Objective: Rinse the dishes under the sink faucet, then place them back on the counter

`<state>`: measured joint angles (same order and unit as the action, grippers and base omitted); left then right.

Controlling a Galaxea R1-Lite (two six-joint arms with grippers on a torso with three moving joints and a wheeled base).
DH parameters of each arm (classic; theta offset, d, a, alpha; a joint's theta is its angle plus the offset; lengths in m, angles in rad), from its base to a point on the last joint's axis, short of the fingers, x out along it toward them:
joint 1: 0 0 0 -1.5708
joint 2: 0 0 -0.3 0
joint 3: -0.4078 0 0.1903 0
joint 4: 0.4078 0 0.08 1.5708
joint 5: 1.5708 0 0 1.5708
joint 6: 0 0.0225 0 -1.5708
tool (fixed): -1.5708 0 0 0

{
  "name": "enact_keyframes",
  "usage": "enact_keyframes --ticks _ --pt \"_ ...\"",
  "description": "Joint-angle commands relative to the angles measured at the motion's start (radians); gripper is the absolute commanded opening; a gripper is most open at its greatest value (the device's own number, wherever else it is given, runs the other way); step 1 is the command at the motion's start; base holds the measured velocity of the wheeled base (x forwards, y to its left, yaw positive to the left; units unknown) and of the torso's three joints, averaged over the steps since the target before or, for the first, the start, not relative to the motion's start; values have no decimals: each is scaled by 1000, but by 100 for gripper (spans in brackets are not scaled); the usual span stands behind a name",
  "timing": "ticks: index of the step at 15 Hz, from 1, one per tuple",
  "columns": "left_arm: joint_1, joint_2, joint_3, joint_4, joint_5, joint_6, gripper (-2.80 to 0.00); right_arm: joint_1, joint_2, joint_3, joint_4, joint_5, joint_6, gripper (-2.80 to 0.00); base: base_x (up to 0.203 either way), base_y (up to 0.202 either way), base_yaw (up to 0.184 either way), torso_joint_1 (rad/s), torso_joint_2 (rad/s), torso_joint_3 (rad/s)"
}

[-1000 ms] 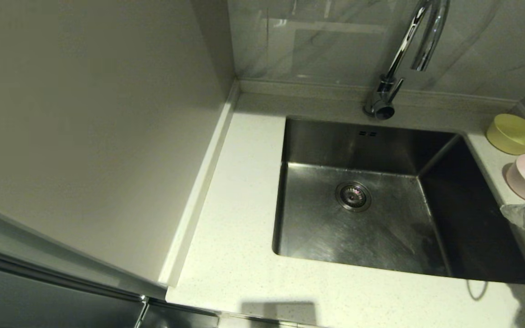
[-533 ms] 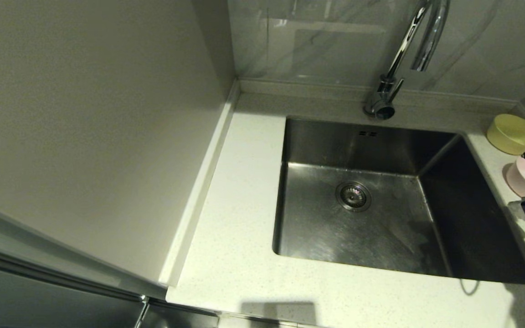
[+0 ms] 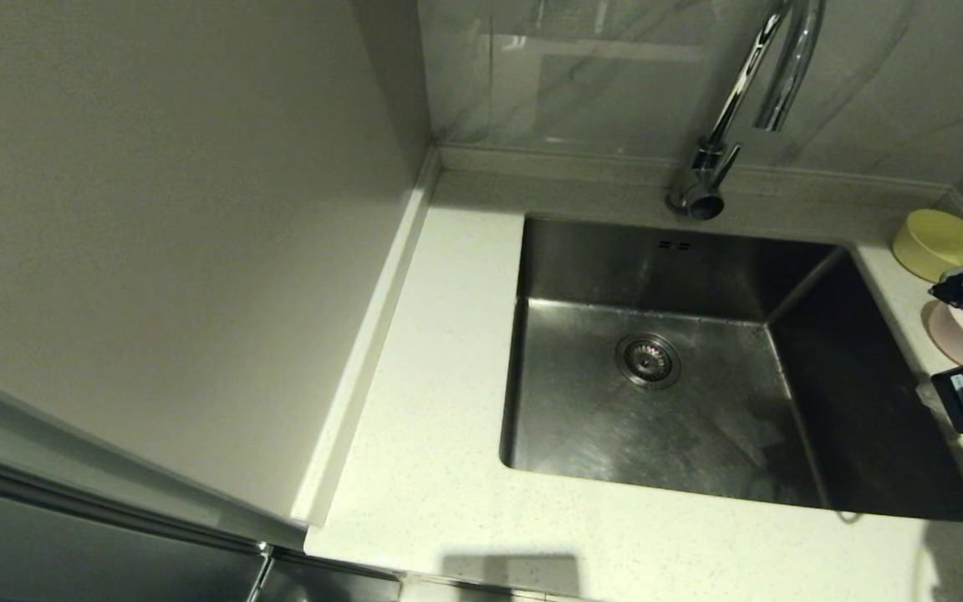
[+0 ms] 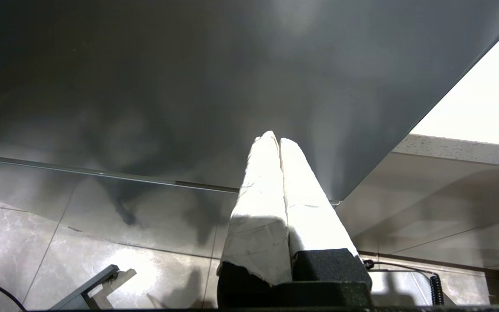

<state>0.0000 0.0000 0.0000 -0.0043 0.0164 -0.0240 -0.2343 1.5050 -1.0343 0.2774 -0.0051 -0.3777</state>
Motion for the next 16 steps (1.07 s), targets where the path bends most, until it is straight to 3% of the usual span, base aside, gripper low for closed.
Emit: enact_keyframes --ticks 1,4,8,14,16 --pt "0 -2 0 0 0 -1 -280 1 27 -15 -1 0 -3 -280 0 0 0 0 0 0" --pt "0 -2 0 0 0 -1 -280 42 48 -66 3 4 54 -280 0 0 0 0 0 0" --pt "0 -2 0 0 0 -1 -280 134 19 -79 -8 69 129 -280 0 0 0 0 0 0" --pt "0 -2 0 0 0 -1 -280 177 -53 -78 -210 129 174 -280 0 0 0 0 0 0" --pt "0 -2 0 0 0 -1 -280 189 -58 -90 -318 240 282 -280 0 0 0 0 0 0"
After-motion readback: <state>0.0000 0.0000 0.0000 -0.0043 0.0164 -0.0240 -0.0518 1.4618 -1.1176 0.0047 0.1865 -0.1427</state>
